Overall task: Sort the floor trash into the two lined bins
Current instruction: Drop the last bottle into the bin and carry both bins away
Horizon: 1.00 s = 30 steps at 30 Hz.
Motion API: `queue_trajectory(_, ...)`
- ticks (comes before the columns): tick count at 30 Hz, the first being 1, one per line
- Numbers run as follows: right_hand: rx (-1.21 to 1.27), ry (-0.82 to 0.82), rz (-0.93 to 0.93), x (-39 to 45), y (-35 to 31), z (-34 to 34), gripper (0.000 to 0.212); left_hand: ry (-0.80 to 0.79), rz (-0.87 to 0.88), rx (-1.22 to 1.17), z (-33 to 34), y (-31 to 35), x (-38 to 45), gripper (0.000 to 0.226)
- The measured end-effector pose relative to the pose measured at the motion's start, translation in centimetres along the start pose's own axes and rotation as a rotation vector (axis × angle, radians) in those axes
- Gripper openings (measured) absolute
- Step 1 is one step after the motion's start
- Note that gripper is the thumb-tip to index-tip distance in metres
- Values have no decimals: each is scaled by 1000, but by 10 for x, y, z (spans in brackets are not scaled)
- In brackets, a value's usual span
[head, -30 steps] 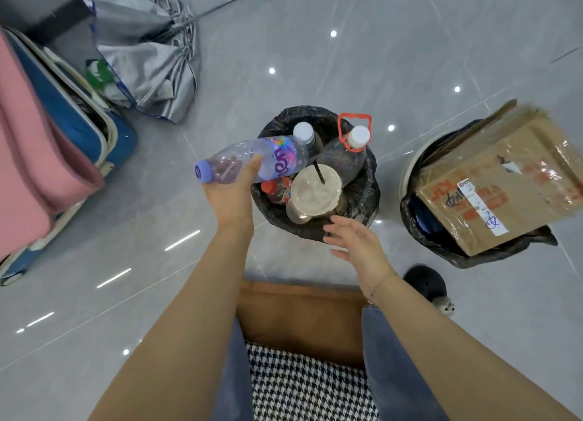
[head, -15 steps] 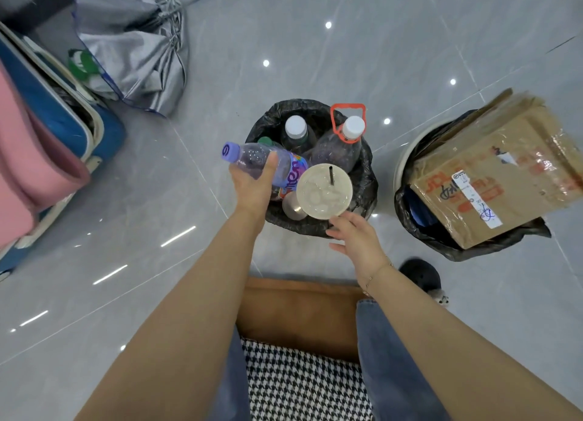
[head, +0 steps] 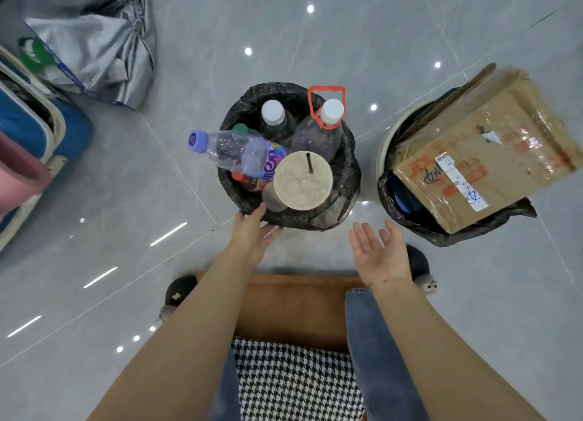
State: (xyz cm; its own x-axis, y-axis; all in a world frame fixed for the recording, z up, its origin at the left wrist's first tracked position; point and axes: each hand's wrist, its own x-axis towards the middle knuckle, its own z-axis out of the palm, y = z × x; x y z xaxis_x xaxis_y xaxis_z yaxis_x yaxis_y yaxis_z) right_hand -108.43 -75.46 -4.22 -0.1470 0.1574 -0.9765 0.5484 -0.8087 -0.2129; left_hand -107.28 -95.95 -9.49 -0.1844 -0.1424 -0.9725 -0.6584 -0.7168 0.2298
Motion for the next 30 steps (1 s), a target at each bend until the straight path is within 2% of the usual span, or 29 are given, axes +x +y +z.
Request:
queue_trajectory(3,64,-16,-41,11,-8,-6,62,17,72,-36,21,-10,7,31)
queue_trajectory(7,52,-55,-36,27,-22,4,36,14,134,-72,35,-16,8,36)
queue_trajectory(10,145,-77,27,42,-33,9,48,15,146,-86,42,-22,6,33)
queue_trajectory(14,321,-30,103,49,-45,12,36,37,171,-98,47,-24,-1,46)
queue_trajectory(18,442,-9,165,42,-53,8,35,62,92,-124,54,-16,-16,44)
queue_trajectory(21,493,-6,181,32,-54,-7,35,54,21,-93,63,-15,-43,34)
queue_trajectory(25,622,41,180,9,-59,-31,36,21,22,14,71,-12,-71,15)
queue_trajectory(28,754,50,211,-9,-80,-56,37,32,86,162,93,-22,-96,14)
queue_trajectory(30,850,20,248,-18,-101,-78,38,23,99,221,116,-35,-111,28)
